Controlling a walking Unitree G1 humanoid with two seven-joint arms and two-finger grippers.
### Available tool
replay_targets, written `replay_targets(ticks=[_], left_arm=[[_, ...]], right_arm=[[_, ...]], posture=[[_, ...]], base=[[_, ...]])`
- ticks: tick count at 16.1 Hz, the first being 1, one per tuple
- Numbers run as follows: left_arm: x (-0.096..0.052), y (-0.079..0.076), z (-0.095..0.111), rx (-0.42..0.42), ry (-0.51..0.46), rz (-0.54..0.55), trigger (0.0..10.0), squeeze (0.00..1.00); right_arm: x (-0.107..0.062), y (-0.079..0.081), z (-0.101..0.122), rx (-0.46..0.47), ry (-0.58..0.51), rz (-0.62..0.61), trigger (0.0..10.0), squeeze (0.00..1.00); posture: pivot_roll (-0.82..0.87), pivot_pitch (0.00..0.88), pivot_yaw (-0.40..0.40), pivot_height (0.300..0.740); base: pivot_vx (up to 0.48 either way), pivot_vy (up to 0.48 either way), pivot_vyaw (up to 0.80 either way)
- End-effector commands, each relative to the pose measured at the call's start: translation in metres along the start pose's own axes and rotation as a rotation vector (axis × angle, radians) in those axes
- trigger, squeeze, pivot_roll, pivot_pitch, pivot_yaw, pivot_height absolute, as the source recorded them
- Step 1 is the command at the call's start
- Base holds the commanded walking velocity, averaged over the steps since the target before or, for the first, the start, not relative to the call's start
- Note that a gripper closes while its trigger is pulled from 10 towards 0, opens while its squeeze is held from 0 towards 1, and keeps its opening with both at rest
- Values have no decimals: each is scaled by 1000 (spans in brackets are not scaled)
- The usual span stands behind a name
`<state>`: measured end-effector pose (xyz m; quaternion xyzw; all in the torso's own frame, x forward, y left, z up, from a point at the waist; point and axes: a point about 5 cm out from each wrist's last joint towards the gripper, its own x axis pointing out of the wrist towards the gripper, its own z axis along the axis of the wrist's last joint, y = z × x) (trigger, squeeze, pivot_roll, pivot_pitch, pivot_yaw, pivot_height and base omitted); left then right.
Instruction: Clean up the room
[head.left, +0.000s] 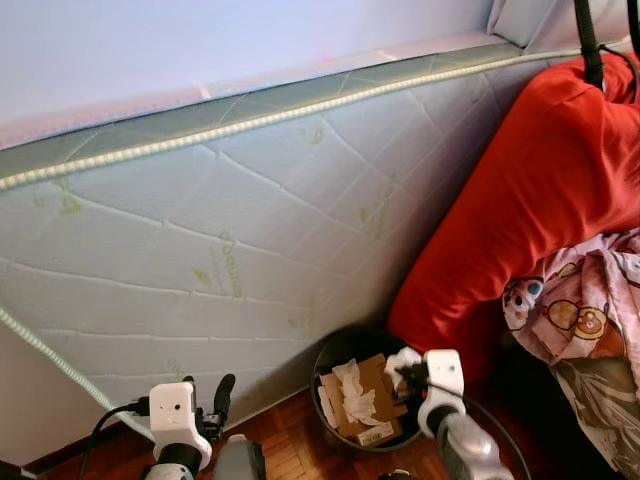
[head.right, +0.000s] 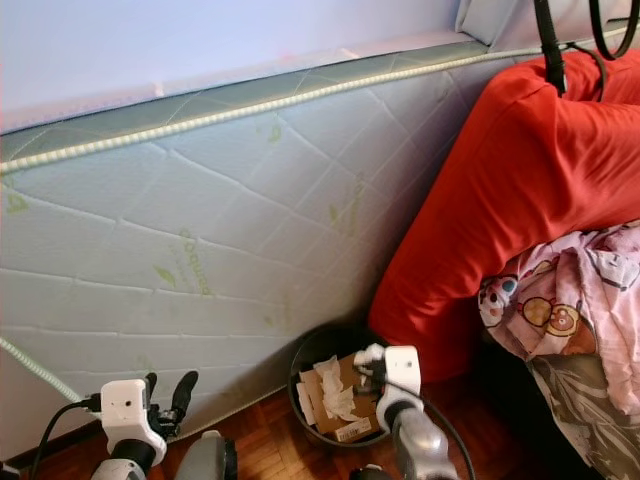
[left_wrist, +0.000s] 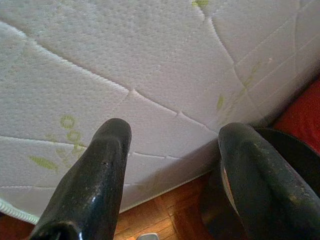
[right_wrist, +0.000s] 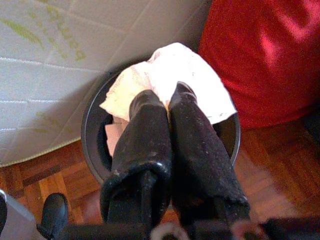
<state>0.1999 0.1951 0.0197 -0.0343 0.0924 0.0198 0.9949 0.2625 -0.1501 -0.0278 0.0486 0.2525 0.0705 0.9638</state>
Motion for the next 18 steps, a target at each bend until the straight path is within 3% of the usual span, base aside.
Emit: replay_targets(ticks=[1,7,12,15,18], left_arm=[[0,1,3,0,-2,-3,10000,0],[-11,0,2,-5,4,3,10000,0],[-15,0,11,-6,-19,11,10000,0],[-25,0,27,-18,-56,29,10000,0],[-34,-4,43,-26,-85,36,10000,0]], right_arm=[[-1,-1,-4,13,19,-7,10000,0],[-2,-4,-7,8,46,-20,10000,0],[9,-2,14,-25,37,-27,10000,0],[21,0,41,-31,25,-45,10000,0],[26,8,51,-37,33,-26,10000,0]], posture=[[97,131,-62,654],[108,166,-62,654],[147,211,-71,654],[192,267,-87,654],[229,321,-97,654]], base=[[0,0,0],[81,0,0],[0,0,0],[0,0,0],[0,0,0]])
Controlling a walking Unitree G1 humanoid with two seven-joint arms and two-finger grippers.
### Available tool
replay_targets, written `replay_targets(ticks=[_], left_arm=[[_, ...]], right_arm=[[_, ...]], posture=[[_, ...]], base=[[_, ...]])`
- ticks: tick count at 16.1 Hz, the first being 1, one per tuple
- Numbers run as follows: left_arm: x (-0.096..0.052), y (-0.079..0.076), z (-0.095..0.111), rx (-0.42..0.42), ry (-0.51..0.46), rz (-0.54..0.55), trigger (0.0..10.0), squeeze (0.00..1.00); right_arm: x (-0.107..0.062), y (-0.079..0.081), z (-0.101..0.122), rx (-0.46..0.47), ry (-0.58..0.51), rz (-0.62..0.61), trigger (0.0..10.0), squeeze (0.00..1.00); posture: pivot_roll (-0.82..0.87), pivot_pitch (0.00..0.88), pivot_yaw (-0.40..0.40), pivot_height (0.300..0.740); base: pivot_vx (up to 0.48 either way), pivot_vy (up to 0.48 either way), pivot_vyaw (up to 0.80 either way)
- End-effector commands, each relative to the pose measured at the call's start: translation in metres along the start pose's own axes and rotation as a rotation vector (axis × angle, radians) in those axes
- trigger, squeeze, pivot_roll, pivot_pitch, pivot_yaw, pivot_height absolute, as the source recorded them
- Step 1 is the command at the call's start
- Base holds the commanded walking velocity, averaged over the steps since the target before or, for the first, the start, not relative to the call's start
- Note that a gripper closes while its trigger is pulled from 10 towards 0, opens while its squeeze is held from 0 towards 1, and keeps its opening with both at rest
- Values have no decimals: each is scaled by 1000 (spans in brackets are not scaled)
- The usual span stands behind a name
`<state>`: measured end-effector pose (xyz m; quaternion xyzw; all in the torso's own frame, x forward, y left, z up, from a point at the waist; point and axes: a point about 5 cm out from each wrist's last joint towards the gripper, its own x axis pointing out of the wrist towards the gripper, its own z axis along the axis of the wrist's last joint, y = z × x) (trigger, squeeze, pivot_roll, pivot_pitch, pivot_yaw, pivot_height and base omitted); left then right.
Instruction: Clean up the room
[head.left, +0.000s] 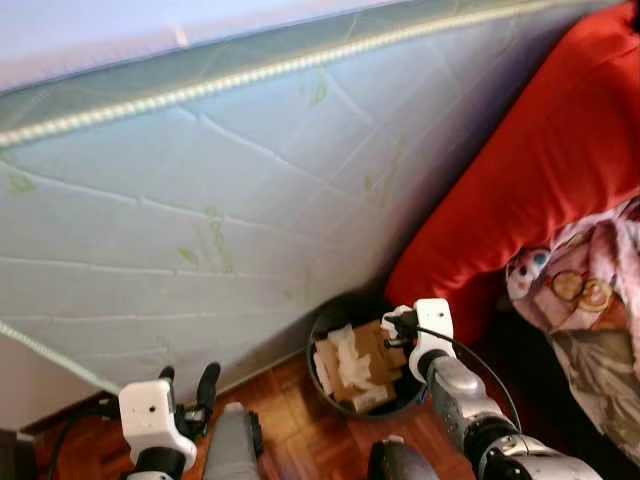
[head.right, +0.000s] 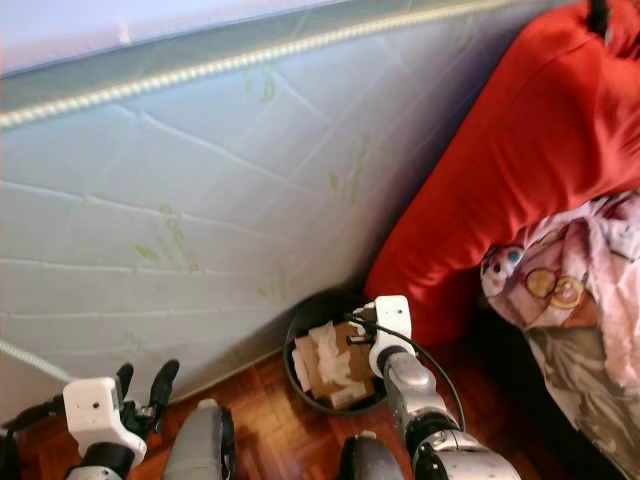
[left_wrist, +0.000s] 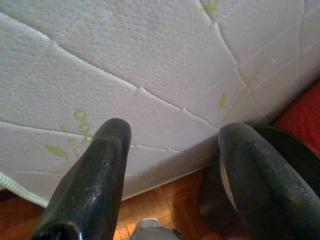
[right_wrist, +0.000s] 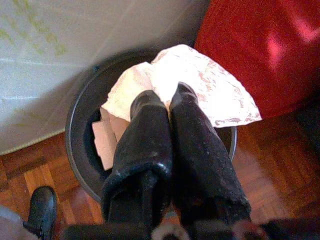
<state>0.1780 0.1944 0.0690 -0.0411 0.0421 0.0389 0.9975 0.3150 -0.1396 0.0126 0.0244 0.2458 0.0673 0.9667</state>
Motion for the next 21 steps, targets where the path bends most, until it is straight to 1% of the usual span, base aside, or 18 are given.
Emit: replay_targets(ticks=[1,2,3,4,6,9,12,13,21], left_arm=[[-5,-2,3,-8,14,6,10000,0],[-9,-2,5,-9,11,7,10000,0],[-15,-3,10,-10,17,11,10000,0],[-17,-3,11,-11,20,12,10000,0],[-23,-3,12,-12,34,20,10000,0],[-35,-4,14,-14,59,30,10000,0],[-43,-5,14,-17,81,38,10000,0],[-45,-5,14,-20,92,41,10000,0],[-47,-5,13,-22,112,52,10000,0]], right_arm=[[-1,1,-8,13,48,4,10000,0],[0,2,-7,13,49,10,10000,0],[0,6,-6,6,55,28,10000,0],[1,8,-5,-2,59,40,10000,0],[2,15,-5,-25,72,70,10000,0],[2,26,-10,-52,98,127,10000,0],[1,35,-15,-86,118,167,10000,0],[1,37,-15,-87,121,174,10000,1000],[2,39,-13,-102,120,193,10000,1000]], posture=[[236,332,-98,654],[247,352,-100,654],[260,385,-101,654],[260,385,-101,654],[266,412,-103,654],[278,446,-103,654],[276,460,-106,654],[274,459,-110,654],[273,453,-117,654]], base=[[0,0,0],[0,0,0],[0,0,0],[0,0,0],[0,0,0],[0,0,0],[0,0,0],[0,0,0],[0,0,0]])
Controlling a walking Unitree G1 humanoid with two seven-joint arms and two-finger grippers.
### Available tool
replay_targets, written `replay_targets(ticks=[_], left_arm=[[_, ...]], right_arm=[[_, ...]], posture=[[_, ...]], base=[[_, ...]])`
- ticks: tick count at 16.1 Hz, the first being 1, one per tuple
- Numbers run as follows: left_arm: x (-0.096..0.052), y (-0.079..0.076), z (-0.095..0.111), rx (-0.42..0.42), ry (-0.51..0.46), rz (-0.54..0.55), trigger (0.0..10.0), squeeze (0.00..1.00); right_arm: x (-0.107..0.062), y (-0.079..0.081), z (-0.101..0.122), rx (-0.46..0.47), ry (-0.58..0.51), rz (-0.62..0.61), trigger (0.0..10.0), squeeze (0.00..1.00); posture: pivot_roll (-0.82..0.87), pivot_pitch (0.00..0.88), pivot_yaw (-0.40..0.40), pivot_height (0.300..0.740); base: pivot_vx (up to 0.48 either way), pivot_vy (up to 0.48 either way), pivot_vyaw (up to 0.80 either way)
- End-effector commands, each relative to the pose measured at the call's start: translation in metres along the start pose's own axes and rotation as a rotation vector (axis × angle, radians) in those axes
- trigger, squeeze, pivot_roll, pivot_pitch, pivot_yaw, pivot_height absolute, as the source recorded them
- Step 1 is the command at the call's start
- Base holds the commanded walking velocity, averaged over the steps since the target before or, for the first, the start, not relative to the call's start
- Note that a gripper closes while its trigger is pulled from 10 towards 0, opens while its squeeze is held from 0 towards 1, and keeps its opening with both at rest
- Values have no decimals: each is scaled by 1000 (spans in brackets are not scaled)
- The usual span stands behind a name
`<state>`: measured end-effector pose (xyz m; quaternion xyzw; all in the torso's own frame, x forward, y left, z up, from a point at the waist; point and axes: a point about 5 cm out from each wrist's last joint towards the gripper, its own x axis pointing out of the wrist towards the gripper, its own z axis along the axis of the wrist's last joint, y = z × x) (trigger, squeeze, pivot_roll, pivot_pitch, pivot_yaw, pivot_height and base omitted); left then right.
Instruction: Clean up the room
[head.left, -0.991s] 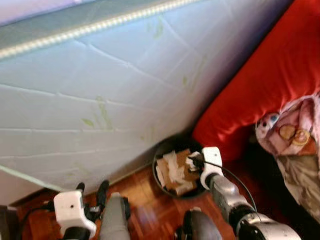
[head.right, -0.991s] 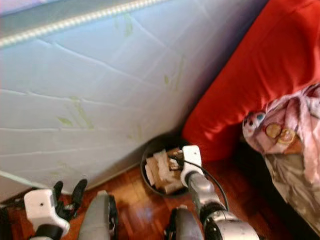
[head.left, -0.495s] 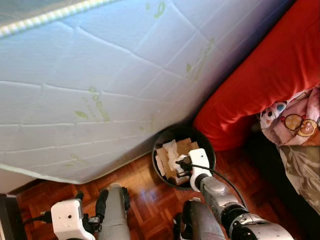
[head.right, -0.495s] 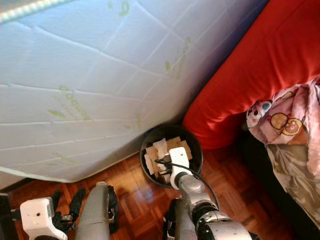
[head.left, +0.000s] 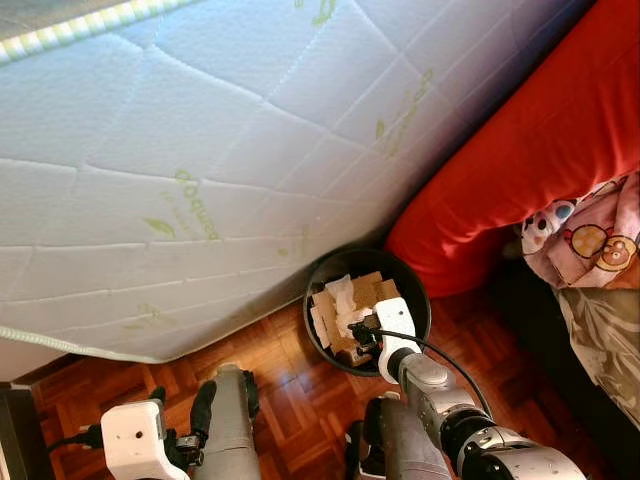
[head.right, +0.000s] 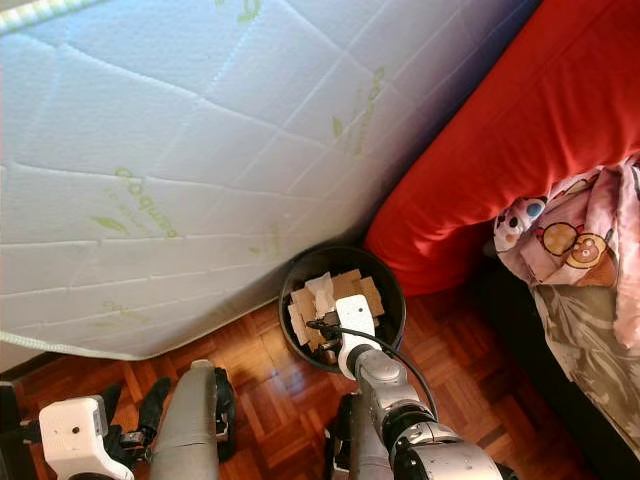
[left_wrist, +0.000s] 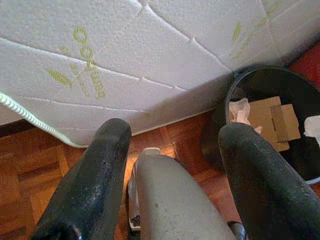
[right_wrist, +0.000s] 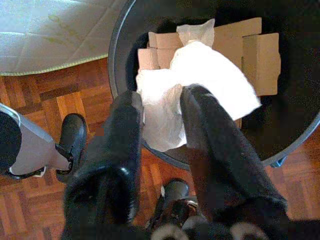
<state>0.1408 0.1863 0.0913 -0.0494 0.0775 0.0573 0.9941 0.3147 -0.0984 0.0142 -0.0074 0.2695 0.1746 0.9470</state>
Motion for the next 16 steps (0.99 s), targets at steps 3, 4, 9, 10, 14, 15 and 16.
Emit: replay_targets(ticks=[3,4,9,10,14,15,16], left_arm=[[-7,1,-6,-7,46,12,10000,0],[-6,1,-7,-6,47,11,10000,0],[-4,2,-7,-2,50,9,10000,0],[-4,2,-7,0,51,9,10000,0],[1,3,-12,2,60,1,10000,0],[4,4,-15,4,66,1,10000,0],[7,5,-17,6,69,-4,10000,0]], right_arm=[[-2,1,-13,11,52,5,10000,1000],[-2,1,-13,10,52,7,10000,1000],[-2,1,-12,12,51,0,10000,1000],[-2,0,-13,12,51,-1,10000,1000],[-5,-17,-6,43,-4,-103,10000,0],[-8,-29,-4,88,-45,-158,10000,0],[-11,-35,-4,103,-61,-184,10000,0]], posture=[[273,453,-117,654],[272,450,-117,654],[272,448,-113,654],[272,447,-111,654],[255,428,-97,654],[241,411,-91,654],[227,391,-85,654]], base=[[0,0,0],[0,0,0],[0,0,0],[0,0,0],[0,0,0],[0,0,0],[0,0,0]])
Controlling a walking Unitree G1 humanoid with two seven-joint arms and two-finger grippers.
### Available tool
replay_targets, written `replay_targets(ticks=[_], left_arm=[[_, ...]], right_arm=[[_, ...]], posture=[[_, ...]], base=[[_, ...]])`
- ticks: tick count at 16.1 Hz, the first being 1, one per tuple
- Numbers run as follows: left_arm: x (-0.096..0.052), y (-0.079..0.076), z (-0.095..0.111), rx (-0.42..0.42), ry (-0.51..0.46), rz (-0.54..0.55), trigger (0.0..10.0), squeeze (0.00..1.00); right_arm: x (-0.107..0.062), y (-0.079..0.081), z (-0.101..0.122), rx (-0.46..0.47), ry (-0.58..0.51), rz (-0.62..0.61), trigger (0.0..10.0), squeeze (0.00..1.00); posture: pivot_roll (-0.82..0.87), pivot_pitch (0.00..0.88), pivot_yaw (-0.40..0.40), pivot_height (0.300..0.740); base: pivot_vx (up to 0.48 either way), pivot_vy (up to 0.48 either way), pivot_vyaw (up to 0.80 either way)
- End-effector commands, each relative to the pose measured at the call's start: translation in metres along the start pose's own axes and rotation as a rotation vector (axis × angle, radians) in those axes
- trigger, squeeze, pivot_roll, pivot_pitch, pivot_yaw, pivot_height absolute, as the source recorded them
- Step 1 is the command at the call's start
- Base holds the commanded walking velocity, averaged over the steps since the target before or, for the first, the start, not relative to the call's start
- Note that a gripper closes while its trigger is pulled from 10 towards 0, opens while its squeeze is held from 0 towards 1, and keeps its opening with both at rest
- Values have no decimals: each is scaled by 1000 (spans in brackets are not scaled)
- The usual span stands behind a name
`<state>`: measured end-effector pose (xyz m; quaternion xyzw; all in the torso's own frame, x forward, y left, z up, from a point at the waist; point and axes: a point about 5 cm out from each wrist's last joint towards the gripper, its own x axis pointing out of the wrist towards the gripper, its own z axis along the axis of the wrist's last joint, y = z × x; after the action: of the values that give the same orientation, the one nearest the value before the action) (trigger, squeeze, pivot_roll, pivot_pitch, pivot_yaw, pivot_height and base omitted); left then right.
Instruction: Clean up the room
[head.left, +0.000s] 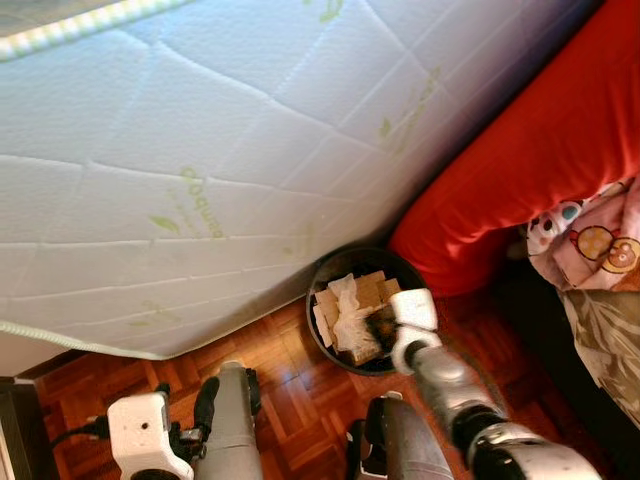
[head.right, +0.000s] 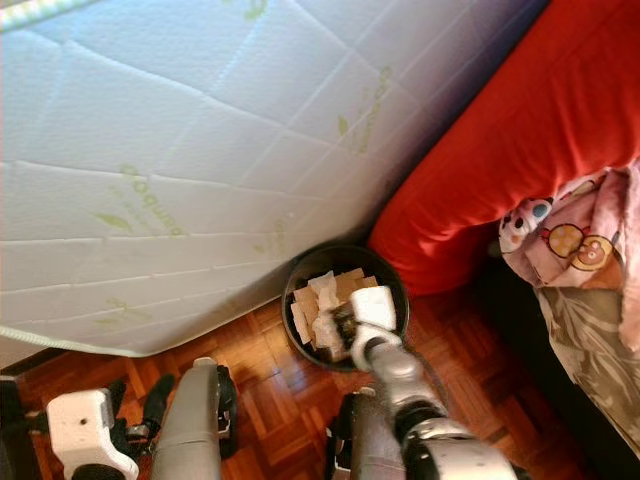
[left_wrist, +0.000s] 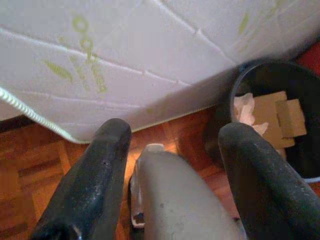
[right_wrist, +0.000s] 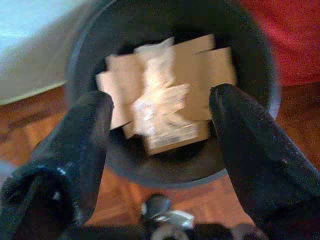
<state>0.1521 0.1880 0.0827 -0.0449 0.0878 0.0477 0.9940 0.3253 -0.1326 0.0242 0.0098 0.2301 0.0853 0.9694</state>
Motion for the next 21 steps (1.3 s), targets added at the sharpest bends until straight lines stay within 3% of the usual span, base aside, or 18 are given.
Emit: replay_targets(ticks=[1,3,6,8,10,14,17,21], left_arm=[[-1,5,-12,-3,49,6,10000,0],[14,9,-19,13,57,-6,10000,0],[39,20,-30,43,78,-23,10000,0],[60,25,-37,57,95,-37,10000,0],[79,22,-49,70,130,-80,10000,0],[96,21,-77,71,245,-101,10000,0],[99,19,-90,71,304,-103,10000,0],[90,13,-119,88,462,-96,10000,0]], right_arm=[[-7,-14,-17,56,18,-63,10000,0],[-21,-44,-34,112,0,-172,10000,0],[-42,-60,-65,154,6,-220,10000,0],[-53,-57,-87,179,43,-218,10000,0],[-67,-50,-115,271,91,-253,10000,0],[-74,-32,-136,312,175,-252,10000,0],[-77,-30,-142,302,203,-249,10000,0],[-83,-21,-158,279,322,-210,10000,0]], posture=[[222,379,-81,654],[196,322,-65,654],[145,227,-36,654],[108,160,-7,654],[81,96,22,654],[46,25,23,654],[42,0,12,654],[52,0,-20,704]], base=[[0,0,0],[0,0,0],[0,0,0],[0,0,0],[0,0,0],[0,0,0],[0,0,0],[0,0,0]])
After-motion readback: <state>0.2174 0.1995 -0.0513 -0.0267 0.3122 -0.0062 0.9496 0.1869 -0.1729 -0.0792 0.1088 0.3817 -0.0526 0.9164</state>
